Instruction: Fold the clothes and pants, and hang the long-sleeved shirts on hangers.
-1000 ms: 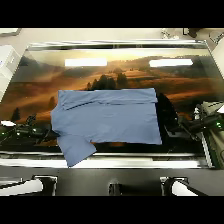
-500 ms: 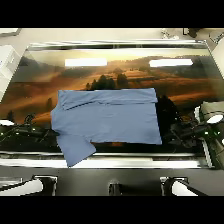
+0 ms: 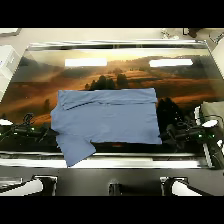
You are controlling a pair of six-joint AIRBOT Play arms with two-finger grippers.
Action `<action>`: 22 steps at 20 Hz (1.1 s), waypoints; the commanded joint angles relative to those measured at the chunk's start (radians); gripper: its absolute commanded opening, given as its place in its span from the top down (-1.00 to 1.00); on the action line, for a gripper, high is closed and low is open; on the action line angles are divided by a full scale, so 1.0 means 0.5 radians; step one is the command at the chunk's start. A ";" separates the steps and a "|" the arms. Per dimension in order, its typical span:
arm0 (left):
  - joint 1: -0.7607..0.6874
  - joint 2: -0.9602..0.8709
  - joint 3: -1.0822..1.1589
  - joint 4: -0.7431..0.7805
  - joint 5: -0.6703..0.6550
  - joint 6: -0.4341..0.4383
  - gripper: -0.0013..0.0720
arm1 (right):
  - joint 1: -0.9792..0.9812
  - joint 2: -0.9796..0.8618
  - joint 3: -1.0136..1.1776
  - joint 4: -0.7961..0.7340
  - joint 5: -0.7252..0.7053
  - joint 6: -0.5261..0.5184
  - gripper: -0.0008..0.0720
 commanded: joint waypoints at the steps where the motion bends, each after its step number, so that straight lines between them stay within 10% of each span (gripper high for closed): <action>1: -0.001 0.003 0.002 -0.001 -0.005 -0.037 0.91 | 0.002 -0.064 -0.006 0.063 -0.048 -0.021 -0.32; 5: -0.001 0.003 0.002 -0.001 -0.010 -0.041 0.91 | 0.233 -0.069 -0.008 0.040 -0.085 -0.025 -0.24; 8: -0.001 0.003 0.002 -0.001 -0.038 -0.051 0.91 | 0.336 -0.068 0.051 0.033 -0.015 -0.053 0.86; 13: 0.000 0.138 0.356 -0.097 -0.138 -0.048 0.91 | 0.336 0.099 0.625 0.025 0.124 -0.099 0.87; 18: -0.002 0.575 1.661 -0.595 0.129 0.101 0.91 | 0.336 0.441 2.034 -0.152 -0.217 -0.208 0.87; 22: -0.002 0.827 2.570 -0.423 0.278 0.041 0.91 | 0.336 0.743 2.856 -0.536 -0.089 -0.122 0.87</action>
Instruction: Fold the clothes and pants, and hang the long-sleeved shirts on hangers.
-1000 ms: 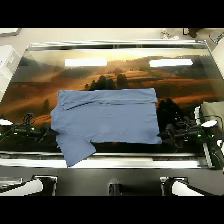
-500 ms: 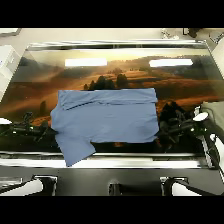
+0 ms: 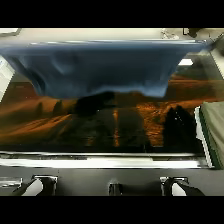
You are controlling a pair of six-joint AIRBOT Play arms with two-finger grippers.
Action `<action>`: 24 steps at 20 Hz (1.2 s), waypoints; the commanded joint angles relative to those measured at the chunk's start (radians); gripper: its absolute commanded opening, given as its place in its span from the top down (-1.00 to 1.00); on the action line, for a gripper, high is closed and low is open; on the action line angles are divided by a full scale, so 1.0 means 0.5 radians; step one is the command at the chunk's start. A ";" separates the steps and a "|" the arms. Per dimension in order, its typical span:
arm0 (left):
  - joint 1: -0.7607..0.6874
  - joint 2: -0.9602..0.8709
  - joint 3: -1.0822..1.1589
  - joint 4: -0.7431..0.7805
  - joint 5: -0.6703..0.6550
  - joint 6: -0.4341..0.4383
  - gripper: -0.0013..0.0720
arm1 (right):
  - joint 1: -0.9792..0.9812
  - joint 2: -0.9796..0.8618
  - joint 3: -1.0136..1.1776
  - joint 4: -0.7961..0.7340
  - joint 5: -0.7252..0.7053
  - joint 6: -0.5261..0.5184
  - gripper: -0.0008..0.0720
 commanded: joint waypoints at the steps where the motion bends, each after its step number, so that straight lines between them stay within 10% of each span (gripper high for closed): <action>1: -0.005 0.269 0.639 0.051 0.087 -0.080 0.91 | 0.002 0.317 0.547 -0.394 0.037 0.194 0.87; 5: -0.007 0.617 0.635 0.292 0.105 -0.391 0.92 | 0.002 0.627 0.546 -0.596 0.031 0.355 0.87; 12: -0.007 0.710 0.637 0.558 0.071 -0.444 0.92 | 0.002 0.636 0.547 -0.682 -0.093 0.359 0.87; 19: -0.168 0.137 0.023 0.561 -0.674 -0.594 0.92 | 0.004 -0.079 -0.086 -0.450 1.080 0.536 0.88; 24: -0.497 -0.297 -1.194 0.711 -0.090 -0.584 0.92 | 0.318 -0.533 -1.051 -0.553 0.293 0.593 0.88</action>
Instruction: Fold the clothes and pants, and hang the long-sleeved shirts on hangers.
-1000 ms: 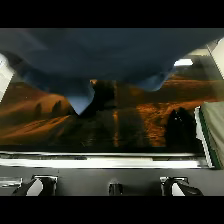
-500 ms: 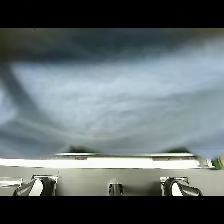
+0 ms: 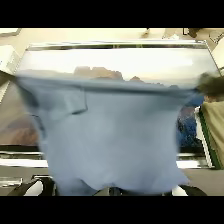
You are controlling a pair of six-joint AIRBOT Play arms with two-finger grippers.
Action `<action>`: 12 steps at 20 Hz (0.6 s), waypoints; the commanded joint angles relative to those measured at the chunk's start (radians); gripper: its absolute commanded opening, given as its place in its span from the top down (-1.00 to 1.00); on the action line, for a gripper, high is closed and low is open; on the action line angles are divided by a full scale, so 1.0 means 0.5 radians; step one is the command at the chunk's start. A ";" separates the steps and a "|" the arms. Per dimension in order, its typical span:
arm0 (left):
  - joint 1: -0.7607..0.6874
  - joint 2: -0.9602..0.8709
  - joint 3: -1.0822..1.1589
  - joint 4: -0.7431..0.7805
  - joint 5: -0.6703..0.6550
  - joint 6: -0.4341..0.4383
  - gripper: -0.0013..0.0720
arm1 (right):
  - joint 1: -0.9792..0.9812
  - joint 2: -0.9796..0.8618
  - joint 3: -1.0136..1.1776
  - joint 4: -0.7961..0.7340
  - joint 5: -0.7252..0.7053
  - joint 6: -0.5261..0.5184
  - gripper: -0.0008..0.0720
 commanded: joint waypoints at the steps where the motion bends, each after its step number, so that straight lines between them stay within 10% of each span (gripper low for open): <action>1: -0.154 -0.346 -0.700 -0.053 0.426 -0.031 0.92 | 0.213 -0.378 -0.449 0.005 -0.526 0.117 0.88; 12: -0.313 -1.149 -0.143 -0.327 1.308 0.204 0.91 | 0.281 -0.924 -0.236 0.108 -1.962 0.359 0.87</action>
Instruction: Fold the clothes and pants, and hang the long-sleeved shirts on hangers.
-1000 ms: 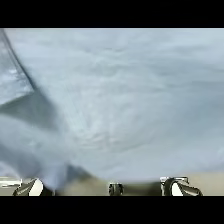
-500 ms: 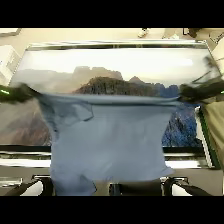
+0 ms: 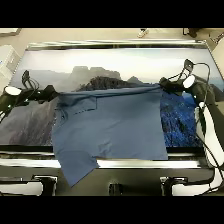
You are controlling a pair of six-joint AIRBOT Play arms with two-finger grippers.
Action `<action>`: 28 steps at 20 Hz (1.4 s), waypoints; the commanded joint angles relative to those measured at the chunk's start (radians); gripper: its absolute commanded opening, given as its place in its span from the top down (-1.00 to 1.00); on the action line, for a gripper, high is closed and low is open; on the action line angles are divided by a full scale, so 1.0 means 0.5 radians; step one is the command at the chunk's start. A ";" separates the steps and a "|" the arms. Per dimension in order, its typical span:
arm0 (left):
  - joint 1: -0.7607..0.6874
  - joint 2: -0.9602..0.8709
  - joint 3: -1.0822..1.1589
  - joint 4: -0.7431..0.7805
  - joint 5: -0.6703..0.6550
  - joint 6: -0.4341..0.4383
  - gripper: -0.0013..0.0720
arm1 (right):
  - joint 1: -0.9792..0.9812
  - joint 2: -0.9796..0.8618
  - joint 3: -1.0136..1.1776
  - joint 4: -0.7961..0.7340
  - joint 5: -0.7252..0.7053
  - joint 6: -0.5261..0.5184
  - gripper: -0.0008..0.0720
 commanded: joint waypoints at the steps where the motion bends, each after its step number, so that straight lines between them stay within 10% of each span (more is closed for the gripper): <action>1: -0.105 -0.198 0.198 -0.024 0.222 0.120 0.91 | 0.006 -0.126 0.008 0.002 -0.339 0.047 0.87; 12: -0.204 -0.376 0.402 -0.007 0.133 0.060 0.91 | -0.108 -0.133 0.046 -0.029 -0.082 0.024 0.87; 20: -0.044 -0.030 0.333 0.790 -1.142 -0.266 0.91 | -0.227 0.118 -0.004 -0.192 1.278 -0.144 0.87; 28: -0.256 -0.031 -0.102 0.891 -0.918 -0.259 0.91 | -0.227 0.106 -0.314 -0.170 1.087 -0.143 0.87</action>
